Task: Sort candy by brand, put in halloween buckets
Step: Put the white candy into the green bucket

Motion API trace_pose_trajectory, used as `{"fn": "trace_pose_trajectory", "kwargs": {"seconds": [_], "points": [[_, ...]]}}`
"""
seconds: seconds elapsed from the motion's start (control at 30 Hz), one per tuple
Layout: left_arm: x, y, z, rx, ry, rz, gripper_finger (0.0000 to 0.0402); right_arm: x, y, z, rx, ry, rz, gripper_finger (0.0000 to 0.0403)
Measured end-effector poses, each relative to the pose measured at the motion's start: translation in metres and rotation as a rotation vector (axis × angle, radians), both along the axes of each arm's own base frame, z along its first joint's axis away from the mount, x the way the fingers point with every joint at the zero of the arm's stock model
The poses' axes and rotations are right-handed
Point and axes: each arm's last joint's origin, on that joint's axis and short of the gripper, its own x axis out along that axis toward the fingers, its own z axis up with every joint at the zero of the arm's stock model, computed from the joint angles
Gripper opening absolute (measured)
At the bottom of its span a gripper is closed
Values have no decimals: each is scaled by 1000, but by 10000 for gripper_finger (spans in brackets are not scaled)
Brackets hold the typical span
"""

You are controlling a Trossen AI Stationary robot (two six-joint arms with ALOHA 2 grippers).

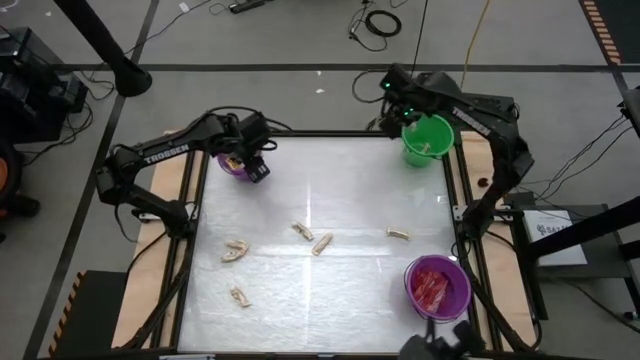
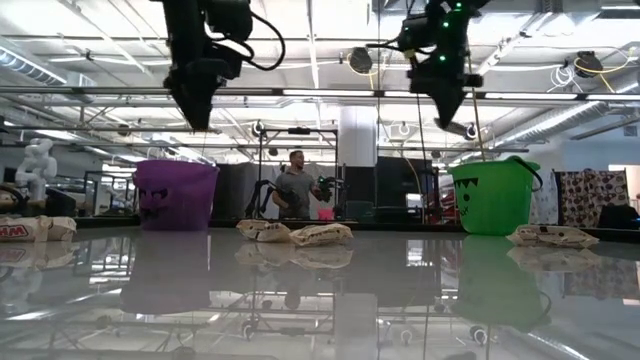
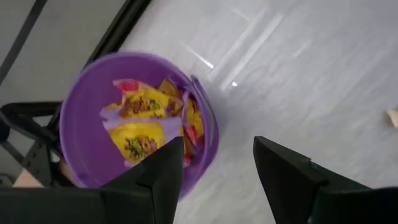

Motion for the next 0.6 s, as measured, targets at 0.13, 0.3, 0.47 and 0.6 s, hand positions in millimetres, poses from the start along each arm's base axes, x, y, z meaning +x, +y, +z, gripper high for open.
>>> {"fn": "trace_pose_trajectory", "kwargs": {"seconds": [0.13,0.3,0.47,0.6], "points": [[-6,-14,-3,0,5,6,200,-22,-7,-10,15,18,-61,2],[-24,-39,-23,-19,-13,68,200,-46,-19,-44,61,32,-117,2],[-34,-63,-39,-109,-68,90,200,-55,-24,-61,97,33,-144,14],[-36,-81,-41,-151,-95,66,200,-57,-21,-64,127,52,-159,29]]}}
